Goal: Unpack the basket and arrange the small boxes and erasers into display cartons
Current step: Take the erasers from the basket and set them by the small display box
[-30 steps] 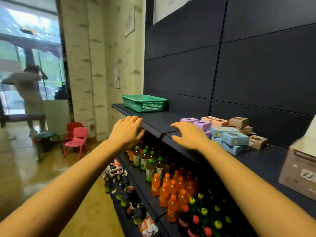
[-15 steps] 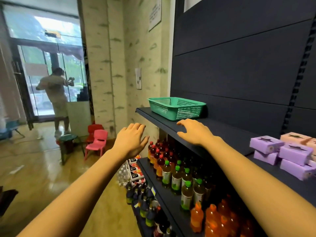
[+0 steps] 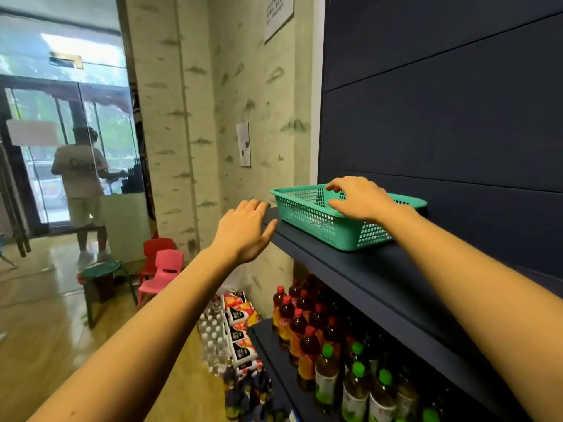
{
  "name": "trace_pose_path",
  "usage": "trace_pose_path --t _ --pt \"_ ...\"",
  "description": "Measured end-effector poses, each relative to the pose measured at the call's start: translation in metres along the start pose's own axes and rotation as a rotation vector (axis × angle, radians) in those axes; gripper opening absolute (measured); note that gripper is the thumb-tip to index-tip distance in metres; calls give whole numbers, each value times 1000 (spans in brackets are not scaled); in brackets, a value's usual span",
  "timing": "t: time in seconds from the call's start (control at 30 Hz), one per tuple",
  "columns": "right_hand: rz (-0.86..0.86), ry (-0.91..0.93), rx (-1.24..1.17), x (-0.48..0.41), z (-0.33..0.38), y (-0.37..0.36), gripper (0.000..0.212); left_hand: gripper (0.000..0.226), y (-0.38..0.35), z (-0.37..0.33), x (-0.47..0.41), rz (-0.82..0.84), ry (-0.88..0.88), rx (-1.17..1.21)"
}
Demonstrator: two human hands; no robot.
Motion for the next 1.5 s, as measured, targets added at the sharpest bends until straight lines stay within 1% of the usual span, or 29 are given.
trace_pose_path --t 0.23,0.37,0.43,0.53,0.63,0.7,0.77,0.83,0.97,1.07,1.13,1.23,1.27,1.33,1.4,1.47,1.5 --pt "3 -90 -9 -88 -27 -28 40 44 -43 29 -96 1 -96 59" --pt "79 -189 67 -126 -56 -53 41 42 -76 40 -153 -21 -196 111" --pt "133 -265 102 -142 -70 -61 42 41 -94 44 -181 4 -241 168" --pt "213 -384 165 -161 -90 -67 44 40 -119 45 -219 55 -351 175" --pt "248 -478 213 -168 -105 -70 45 42 -134 39 -251 38 -512 114" --pt "283 -535 269 -166 -114 -72 45 43 -143 32 -272 64 -577 126" --pt "353 -594 298 -161 -125 -78 46 45 -158 19 -292 163 -632 152" --pt "418 -646 276 -155 -136 -83 48 53 -175 0 -305 294 -690 149" --pt "495 -723 208 -150 -158 -89 56 82 -208 -36 -313 597 -773 40" --pt "538 -742 186 -152 -173 -92 62 101 -234 -53 -319 859 -748 -2" --pt "563 -731 214 -154 -180 -93 65 110 -248 -67 -323 937 -756 -12" --pt "606 -711 214 -161 -189 -101 76 118 -265 -80 -320 1010 -764 51" --pt "623 -702 212 -163 -191 -105 80 117 -271 -82 -317 1038 -772 74" --pt "647 -684 208 -169 -197 -114 87 107 -281 -83 -312 1072 -809 97" --pt "650 -660 219 -177 -203 -122 90 87 -286 -81 -310 1074 -866 125" --pt "630 -643 217 -185 -209 -130 89 63 -288 -82 -311 1052 -931 153" --pt "620 -629 215 -189 -211 -134 87 55 -286 -82 -311 1031 -962 156"
Point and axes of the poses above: each hand's wrist, its own x-axis away from the middle knuckle, its own y-axis out of the back of the hand, z = x × y, the point moved 7 cm from there along -x, towards the middle knuckle, and after that the axes turned 4 degrees about -x, right-handed, at the moved point
